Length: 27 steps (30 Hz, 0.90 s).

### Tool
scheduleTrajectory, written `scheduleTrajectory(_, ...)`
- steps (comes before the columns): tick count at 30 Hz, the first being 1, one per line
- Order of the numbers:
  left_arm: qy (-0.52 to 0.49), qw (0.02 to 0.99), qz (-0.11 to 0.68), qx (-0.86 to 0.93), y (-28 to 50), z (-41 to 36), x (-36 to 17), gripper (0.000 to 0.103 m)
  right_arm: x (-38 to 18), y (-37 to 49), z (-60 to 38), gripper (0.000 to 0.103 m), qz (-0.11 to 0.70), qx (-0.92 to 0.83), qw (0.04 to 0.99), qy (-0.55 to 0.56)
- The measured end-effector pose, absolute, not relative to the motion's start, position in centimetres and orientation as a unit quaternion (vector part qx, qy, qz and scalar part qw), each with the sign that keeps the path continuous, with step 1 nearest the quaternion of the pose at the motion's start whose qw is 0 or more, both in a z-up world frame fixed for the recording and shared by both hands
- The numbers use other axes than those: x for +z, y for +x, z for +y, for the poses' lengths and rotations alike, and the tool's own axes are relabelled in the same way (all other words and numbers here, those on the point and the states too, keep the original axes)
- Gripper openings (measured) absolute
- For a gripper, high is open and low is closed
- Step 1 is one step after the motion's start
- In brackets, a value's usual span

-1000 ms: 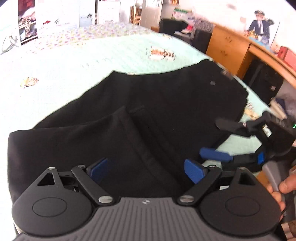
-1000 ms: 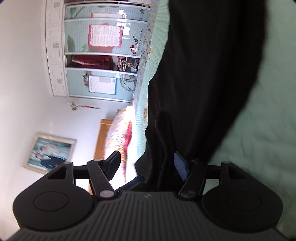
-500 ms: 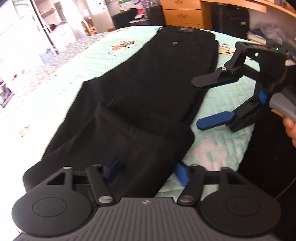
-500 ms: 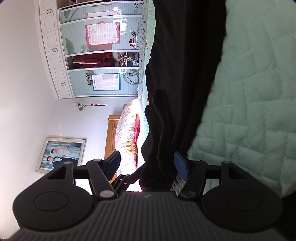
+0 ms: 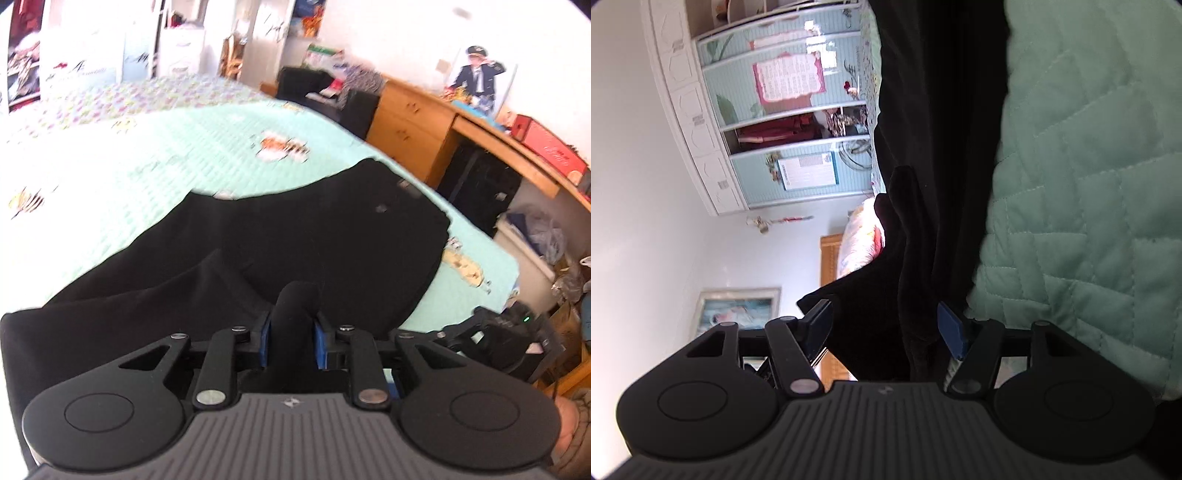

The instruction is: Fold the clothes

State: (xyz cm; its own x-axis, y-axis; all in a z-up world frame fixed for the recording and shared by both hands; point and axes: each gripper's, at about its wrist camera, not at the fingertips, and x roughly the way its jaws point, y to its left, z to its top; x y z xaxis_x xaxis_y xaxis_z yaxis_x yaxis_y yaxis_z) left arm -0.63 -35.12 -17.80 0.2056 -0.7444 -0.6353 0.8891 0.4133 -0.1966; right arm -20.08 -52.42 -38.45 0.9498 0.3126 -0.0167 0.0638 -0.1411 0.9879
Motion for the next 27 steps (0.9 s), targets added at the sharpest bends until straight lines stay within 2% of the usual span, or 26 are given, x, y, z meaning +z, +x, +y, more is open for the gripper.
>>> scheduleTrajectory(6,0.226,0.739,0.313,-0.552,-3.8,-38.3,-23.4,0.029,-39.0,-20.3,-52.5,0.064,0.110,0.092,0.617,0.774)
scheduleTrajectory(13,0.246,0.757,0.253,-0.551,-4.9,-37.8,-24.2,0.035,-38.4,-19.6,-52.7,0.064,0.136,0.083,0.622,0.767)
scheduleTrajectory(15,0.219,0.759,0.270,-0.550,-3.9,-36.8,-23.5,0.036,-37.7,-19.2,-52.7,0.064,0.152,0.074,0.637,0.752)
scheduleTrajectory(17,0.178,0.757,0.285,-0.561,-3.2,-36.0,-23.3,0.044,-36.7,-18.7,-52.6,0.064,0.171,0.060,0.659,0.730)
scheduleTrajectory(21,0.150,0.732,0.303,-0.592,-2.7,-35.7,-23.4,0.052,-35.5,-17.9,-52.0,0.065,0.208,0.035,0.686,0.697)
scheduleTrajectory(23,0.140,0.722,0.310,-0.603,-2.5,-35.1,-23.4,0.060,-35.2,-17.5,-51.8,0.068,0.219,0.029,0.689,0.690)
scheduleTrajectory(27,0.137,0.715,0.313,-0.610,-2.6,-34.8,-23.6,0.064,-36.1,-16.9,-52.3,0.069,0.225,0.040,0.669,0.707)
